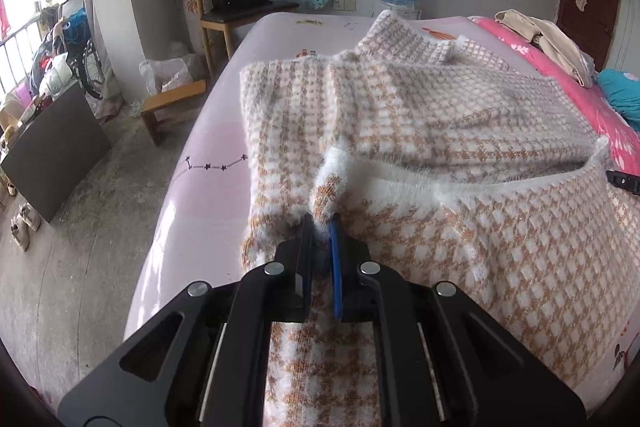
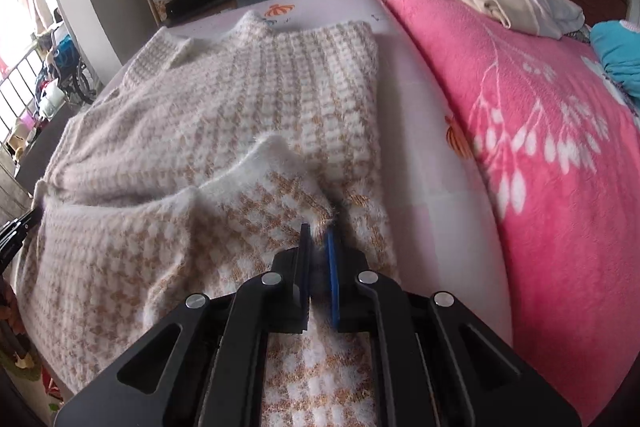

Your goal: Fold large clothes

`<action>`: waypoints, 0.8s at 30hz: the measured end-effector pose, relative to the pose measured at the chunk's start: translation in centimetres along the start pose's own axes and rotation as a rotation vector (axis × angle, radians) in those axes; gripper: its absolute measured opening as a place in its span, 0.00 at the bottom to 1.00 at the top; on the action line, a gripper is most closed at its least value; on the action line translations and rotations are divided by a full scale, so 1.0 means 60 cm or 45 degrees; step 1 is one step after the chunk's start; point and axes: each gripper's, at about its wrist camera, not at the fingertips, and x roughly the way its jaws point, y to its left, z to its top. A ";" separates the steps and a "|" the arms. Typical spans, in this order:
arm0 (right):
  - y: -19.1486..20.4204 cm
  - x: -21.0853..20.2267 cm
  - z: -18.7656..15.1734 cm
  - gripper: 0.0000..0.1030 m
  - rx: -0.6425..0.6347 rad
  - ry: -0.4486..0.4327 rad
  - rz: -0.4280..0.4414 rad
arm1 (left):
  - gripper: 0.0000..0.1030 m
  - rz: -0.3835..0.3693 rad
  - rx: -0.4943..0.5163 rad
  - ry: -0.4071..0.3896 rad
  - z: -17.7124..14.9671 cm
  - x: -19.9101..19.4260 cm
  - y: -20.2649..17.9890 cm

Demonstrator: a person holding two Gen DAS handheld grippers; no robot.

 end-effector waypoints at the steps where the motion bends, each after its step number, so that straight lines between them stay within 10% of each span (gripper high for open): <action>1: -0.002 0.000 0.002 0.08 0.003 0.002 0.010 | 0.10 -0.005 -0.015 -0.007 0.000 -0.001 0.003; 5: -0.015 -0.020 0.008 0.19 0.045 0.004 0.069 | 0.23 -0.037 -0.071 -0.007 0.005 -0.012 0.017; 8: -0.021 -0.075 0.005 0.46 0.059 -0.095 0.053 | 0.30 -0.023 -0.108 -0.075 0.008 -0.051 0.025; 13: 0.021 -0.161 -0.024 0.46 -0.090 -0.182 0.191 | 0.30 -0.215 -0.051 -0.204 -0.001 -0.143 -0.013; 18: 0.122 -0.153 -0.080 0.32 -0.334 -0.033 0.391 | 0.31 -0.594 0.107 -0.069 -0.053 -0.150 -0.134; 24: 0.186 -0.066 -0.130 0.27 -0.473 0.082 0.275 | 0.32 -0.450 0.200 0.054 -0.105 -0.068 -0.201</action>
